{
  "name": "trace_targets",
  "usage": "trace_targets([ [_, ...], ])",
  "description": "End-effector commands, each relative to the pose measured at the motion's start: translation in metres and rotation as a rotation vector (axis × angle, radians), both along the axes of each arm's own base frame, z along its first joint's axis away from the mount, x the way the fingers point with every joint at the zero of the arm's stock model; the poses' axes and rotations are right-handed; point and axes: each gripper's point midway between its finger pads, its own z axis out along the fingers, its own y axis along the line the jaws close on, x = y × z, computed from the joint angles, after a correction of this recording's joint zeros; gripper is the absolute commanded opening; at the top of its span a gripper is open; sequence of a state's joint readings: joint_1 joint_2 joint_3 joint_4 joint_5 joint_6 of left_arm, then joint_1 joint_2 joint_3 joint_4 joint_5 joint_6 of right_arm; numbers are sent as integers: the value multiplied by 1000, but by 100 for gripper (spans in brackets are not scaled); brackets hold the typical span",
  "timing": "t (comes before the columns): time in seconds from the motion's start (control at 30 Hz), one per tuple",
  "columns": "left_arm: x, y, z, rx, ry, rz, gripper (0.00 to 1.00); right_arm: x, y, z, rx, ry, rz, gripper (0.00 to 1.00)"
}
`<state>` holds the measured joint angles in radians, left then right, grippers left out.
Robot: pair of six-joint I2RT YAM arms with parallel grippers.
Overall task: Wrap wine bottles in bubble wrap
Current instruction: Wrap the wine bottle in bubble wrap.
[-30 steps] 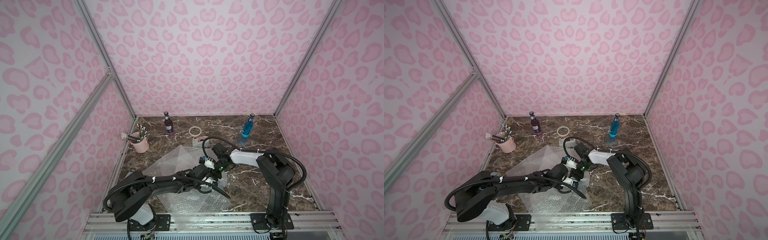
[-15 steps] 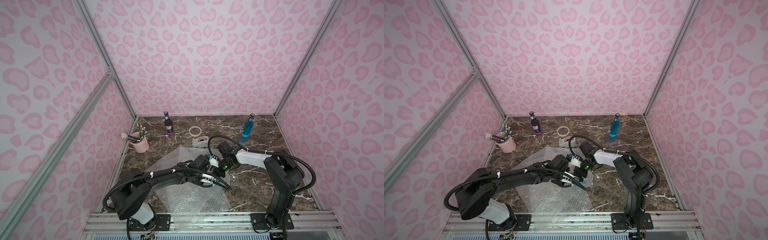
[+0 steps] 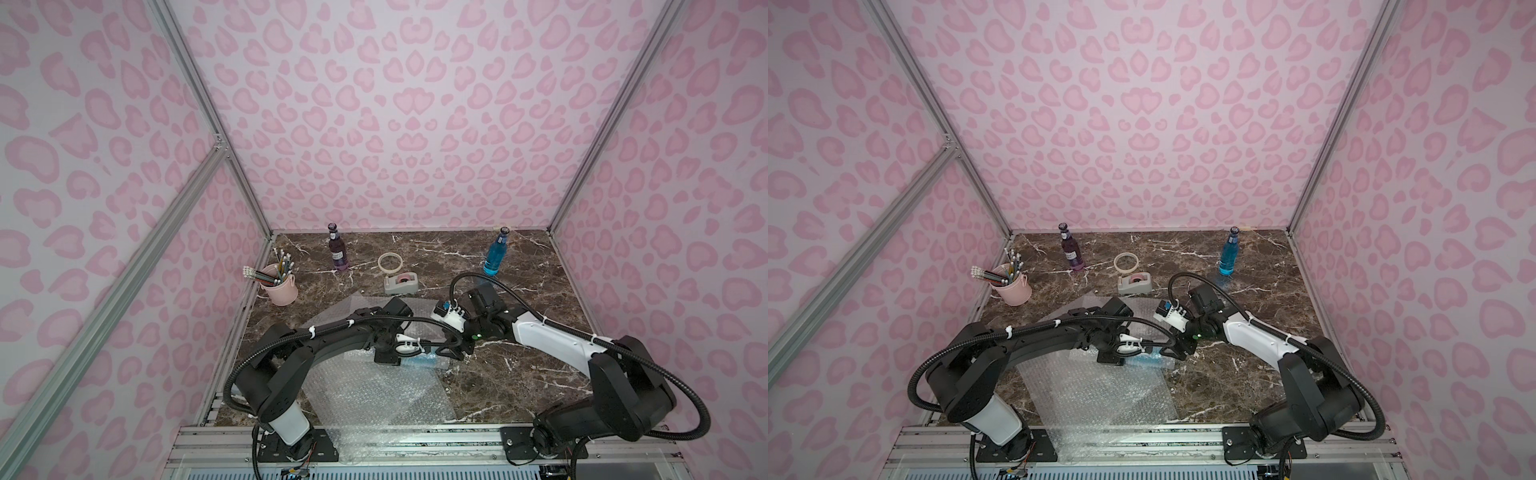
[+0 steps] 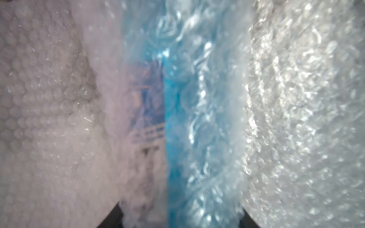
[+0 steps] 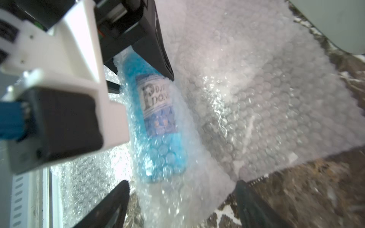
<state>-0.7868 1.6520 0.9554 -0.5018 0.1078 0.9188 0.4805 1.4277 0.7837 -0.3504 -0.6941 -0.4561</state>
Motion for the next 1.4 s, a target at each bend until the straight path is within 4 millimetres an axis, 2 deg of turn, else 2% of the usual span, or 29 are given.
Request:
trace_targets([
  [0.0, -8, 12, -2, 41, 48, 56, 44, 8, 1, 11, 26, -91, -9, 85],
  [0.13, -13, 11, 8, -25, 91, 110, 44, 0, 0, 16, 40, -170, 23, 85],
  [0.3, -22, 14, 16, -96, 224, 176, 44, -11, 5, 15, 6, -421, 49, 89],
  [0.47, -25, 8, 20, -151, 347, 222, 44, -23, 24, 27, 53, -665, 61, 92],
  [0.67, -28, 4, 19, -168, 445, 250, 44, -40, 47, 25, 25, -861, 140, 91],
  [1.03, -30, 4, 23, -178, 452, 262, 45, -27, 81, -2, -77, -923, 249, 86],
  [1.13, -30, 5, 21, -174, 449, 265, 45, -29, 92, -9, -66, -900, 294, 83],
  [1.2, -30, 5, 21, -175, 449, 263, 45, -28, 93, -21, -97, -882, 316, 82],
  [1.37, -30, 5, 21, -173, 453, 259, 45, -23, 98, -36, -121, -861, 344, 75],
])
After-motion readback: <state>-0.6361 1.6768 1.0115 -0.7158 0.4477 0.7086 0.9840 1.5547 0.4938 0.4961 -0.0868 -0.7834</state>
